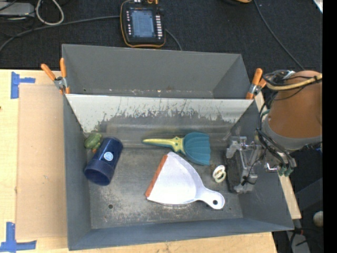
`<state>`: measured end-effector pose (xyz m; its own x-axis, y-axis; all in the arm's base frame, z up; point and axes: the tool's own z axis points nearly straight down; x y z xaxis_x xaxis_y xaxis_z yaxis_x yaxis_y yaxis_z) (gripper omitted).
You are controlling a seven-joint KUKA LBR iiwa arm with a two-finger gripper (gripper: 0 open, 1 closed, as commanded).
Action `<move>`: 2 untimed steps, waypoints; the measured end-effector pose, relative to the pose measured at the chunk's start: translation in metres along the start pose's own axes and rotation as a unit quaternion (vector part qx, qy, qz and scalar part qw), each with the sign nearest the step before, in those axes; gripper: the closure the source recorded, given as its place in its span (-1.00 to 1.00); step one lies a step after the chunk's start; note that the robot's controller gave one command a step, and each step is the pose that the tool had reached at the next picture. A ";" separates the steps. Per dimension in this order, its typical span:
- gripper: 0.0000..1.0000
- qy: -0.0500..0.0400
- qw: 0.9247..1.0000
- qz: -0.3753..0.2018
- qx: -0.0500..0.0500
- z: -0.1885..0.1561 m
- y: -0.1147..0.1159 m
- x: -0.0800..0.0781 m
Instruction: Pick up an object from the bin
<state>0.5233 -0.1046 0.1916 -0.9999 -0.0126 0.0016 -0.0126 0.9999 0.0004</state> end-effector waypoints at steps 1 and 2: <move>-1.00 0.000 1.000 0.000 0.000 0.000 0.000 0.000; -1.00 -0.001 1.000 -0.018 0.000 0.039 -0.003 -0.052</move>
Offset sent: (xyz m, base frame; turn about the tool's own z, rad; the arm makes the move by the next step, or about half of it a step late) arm 0.0502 -0.0028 -0.0357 -0.0390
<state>0.5750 -0.1073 0.1529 -0.9988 -0.0493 0.0001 -0.0493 0.9988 0.0011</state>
